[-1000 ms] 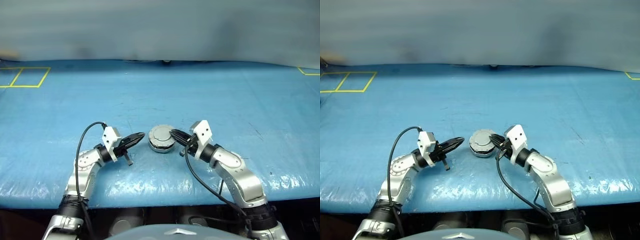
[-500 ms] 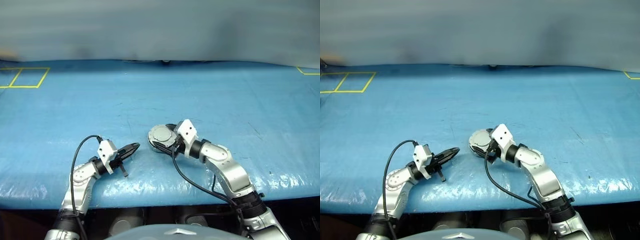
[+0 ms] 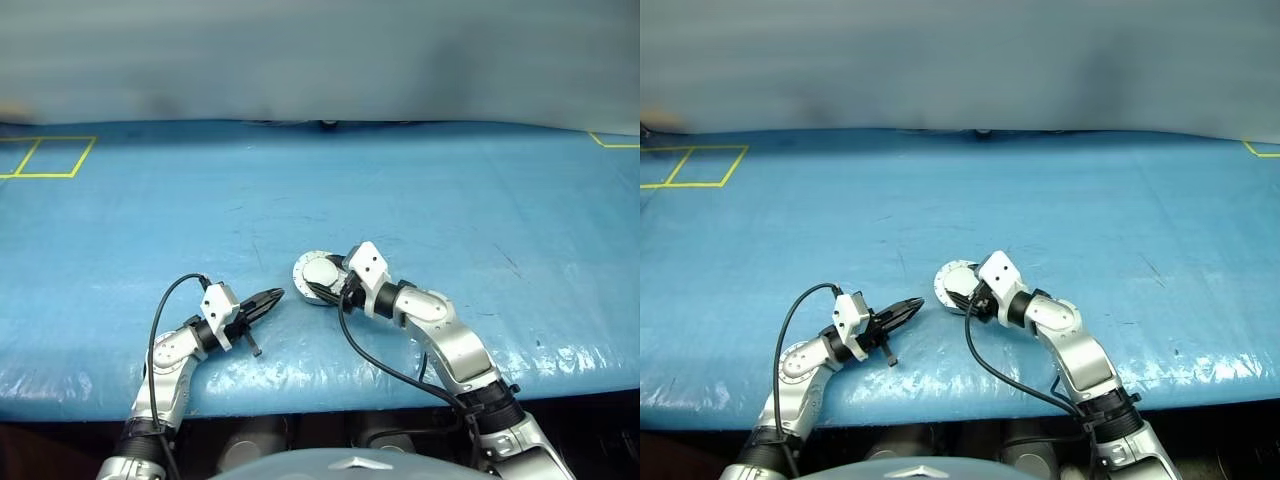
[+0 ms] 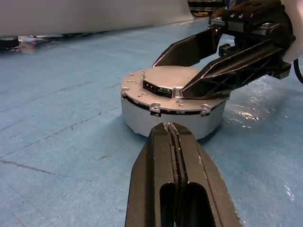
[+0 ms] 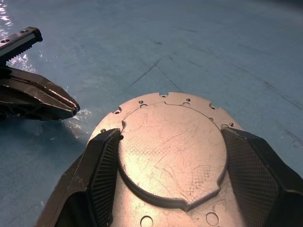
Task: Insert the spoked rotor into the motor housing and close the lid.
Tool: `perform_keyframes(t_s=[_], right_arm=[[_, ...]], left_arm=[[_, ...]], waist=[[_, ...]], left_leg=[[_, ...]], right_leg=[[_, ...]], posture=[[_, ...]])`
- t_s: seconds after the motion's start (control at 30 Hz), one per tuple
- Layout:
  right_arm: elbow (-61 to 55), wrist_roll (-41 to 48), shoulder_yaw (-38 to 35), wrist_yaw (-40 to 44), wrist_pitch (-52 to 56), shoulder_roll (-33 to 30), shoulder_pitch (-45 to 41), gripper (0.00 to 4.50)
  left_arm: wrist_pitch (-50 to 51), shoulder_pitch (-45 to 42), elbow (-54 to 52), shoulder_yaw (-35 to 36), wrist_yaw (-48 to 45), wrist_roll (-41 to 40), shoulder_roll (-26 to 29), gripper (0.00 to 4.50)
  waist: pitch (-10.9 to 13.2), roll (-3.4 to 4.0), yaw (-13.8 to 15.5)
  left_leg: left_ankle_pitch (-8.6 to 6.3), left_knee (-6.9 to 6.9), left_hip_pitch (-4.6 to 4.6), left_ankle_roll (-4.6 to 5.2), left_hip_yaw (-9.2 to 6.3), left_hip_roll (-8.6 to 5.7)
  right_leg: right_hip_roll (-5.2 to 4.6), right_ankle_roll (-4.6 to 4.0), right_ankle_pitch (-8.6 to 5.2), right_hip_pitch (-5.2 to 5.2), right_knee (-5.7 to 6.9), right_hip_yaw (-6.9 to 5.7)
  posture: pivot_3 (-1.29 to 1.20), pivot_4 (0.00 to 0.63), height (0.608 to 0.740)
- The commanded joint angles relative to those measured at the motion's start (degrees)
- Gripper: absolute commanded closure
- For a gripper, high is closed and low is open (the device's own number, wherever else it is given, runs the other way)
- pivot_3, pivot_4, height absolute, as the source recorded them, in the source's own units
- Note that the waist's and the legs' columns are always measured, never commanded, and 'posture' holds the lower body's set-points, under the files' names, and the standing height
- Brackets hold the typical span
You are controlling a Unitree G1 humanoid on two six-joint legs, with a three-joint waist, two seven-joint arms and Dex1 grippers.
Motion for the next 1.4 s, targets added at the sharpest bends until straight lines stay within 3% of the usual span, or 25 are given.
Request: perform_keyframes(t_s=[0.03,0.23,0.7,1.4], right_arm=[[-1.52,1.53,-0.5,0.23,0.82,1.33,-0.63,1.49],[-3.34,2.47,-0.6,0.2,3.32,2.1,-0.88,1.49],[-2.57,0.64,-0.7,3.42,3.26,-3.67,-3.93,1.49],[0.91,-2.3,1.34,3.69,3.63,-2.61,-4.4,1.49]], left_arm=[[-1.48,-0.44,0.23,-0.52,0.01,0.71,-0.1,4.5],[-1.9,-0.35,1.54,-1.09,0.18,1.75,0.05,4.5],[-1.74,-0.62,2.31,-1.19,0.08,1.97,-0.13,4.5],[-1.54,-0.36,2.45,-1.1,0.57,2.08,-0.16,4.5]], waist=[[0.0,0.0,-0.07],[0.0,0.0,-0.12],[0.0,0.0,0.0],[-0.01,0.0,-0.1]], left_leg=[[0.0,0.0,0.0,0.0,0.0,0.01],[0.0,0.0,0.01,0.0,0.0,0.02],[0.0,-0.01,0.0,0.0,0.01,0.02],[0.0,-0.01,0.02,0.0,0.01,0.02]], right_leg=[[0.01,0.0,0.0,0.0,0.0,0.0],[0.03,-0.02,0.01,-0.01,0.01,0.01],[0.01,-0.01,0.01,-0.01,0.0,0.0],[0.02,-0.02,0.01,0.0,0.01,0.01]], posture=[[0.0,0.15,0.74],[0.0,0.15,0.74],[0.0,0.15,0.74],[0.0,0.15,0.74]])
